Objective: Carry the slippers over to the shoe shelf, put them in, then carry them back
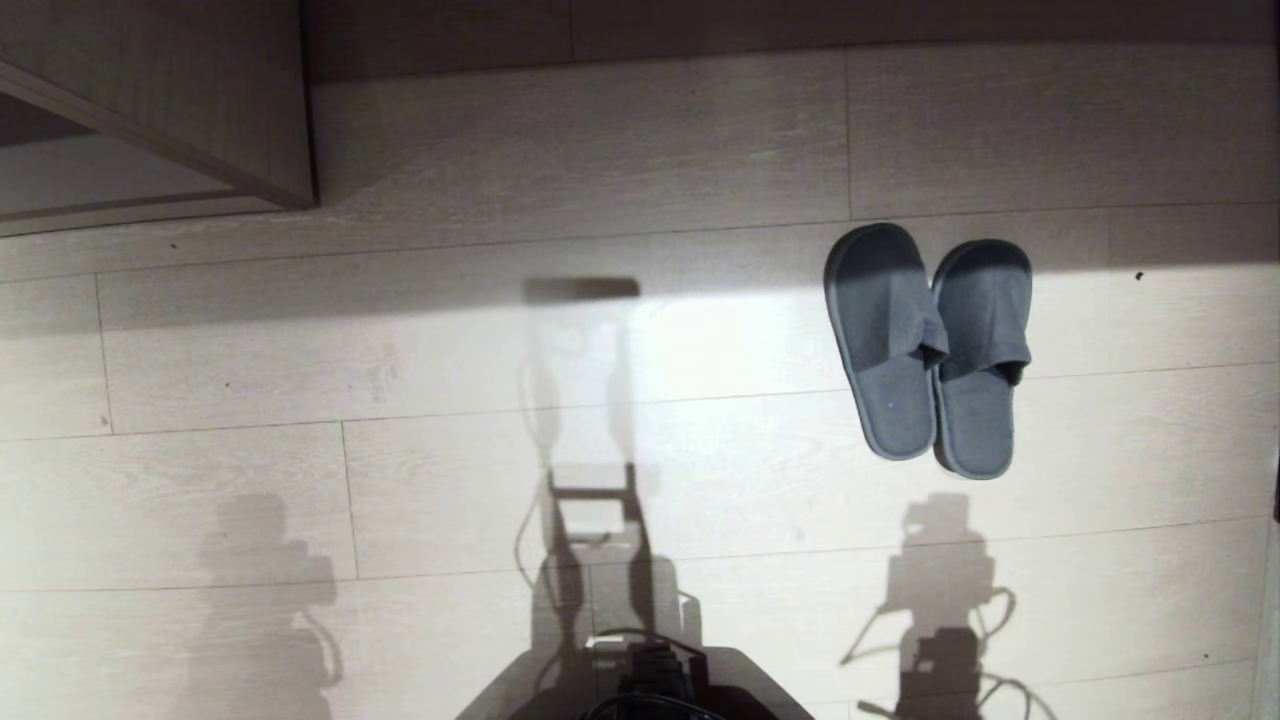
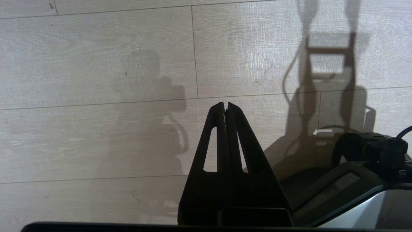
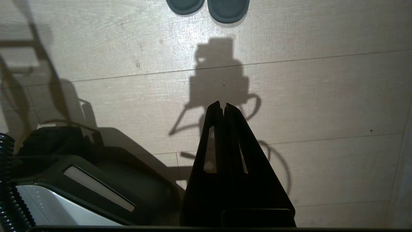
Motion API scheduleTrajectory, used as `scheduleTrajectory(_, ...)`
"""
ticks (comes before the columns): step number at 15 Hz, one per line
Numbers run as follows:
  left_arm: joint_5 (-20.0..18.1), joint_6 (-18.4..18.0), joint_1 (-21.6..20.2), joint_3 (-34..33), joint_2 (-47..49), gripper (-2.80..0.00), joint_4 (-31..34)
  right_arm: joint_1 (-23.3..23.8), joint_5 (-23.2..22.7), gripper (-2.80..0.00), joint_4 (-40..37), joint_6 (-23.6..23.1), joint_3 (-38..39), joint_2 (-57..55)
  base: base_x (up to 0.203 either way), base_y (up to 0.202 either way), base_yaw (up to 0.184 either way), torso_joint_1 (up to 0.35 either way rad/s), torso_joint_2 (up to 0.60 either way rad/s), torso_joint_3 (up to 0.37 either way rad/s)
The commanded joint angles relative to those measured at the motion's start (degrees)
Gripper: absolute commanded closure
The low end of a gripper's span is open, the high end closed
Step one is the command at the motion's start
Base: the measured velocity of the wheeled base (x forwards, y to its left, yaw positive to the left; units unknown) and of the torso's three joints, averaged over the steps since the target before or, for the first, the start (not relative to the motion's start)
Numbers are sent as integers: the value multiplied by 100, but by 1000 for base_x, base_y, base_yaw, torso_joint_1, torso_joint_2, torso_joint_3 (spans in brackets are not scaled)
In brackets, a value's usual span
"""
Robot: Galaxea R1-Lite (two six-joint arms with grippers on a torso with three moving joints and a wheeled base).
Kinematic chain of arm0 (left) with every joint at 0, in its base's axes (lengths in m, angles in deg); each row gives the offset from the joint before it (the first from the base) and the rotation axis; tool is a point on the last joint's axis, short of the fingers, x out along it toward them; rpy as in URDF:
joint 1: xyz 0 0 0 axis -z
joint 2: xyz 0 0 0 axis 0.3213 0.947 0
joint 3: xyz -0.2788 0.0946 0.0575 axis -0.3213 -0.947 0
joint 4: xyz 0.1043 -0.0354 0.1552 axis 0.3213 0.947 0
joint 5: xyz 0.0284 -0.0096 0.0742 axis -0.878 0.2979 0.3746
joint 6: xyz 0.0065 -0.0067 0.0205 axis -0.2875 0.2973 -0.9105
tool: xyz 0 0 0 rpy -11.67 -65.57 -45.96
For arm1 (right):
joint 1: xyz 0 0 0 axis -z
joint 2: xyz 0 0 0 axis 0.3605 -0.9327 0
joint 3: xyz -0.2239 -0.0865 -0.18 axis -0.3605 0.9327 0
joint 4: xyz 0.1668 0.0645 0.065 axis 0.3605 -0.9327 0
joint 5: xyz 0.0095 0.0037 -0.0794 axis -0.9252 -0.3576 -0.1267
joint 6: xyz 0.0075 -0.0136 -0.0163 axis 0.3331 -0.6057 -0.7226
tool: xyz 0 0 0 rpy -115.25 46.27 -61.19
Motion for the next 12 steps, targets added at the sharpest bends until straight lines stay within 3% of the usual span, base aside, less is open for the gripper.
scheduleTrajectory(1, 1, 5, -1, 0, -4, 0, -4, 0, 40, 0, -114, 83, 9, 74, 0, 0, 0, 0, 0, 0)
scheduleTrajectory(12, 1, 22, -1, 0, -4, 0, -4, 0, 27, 0, -290, 197, 9, 74, 0, 0, 0, 0, 0, 0)
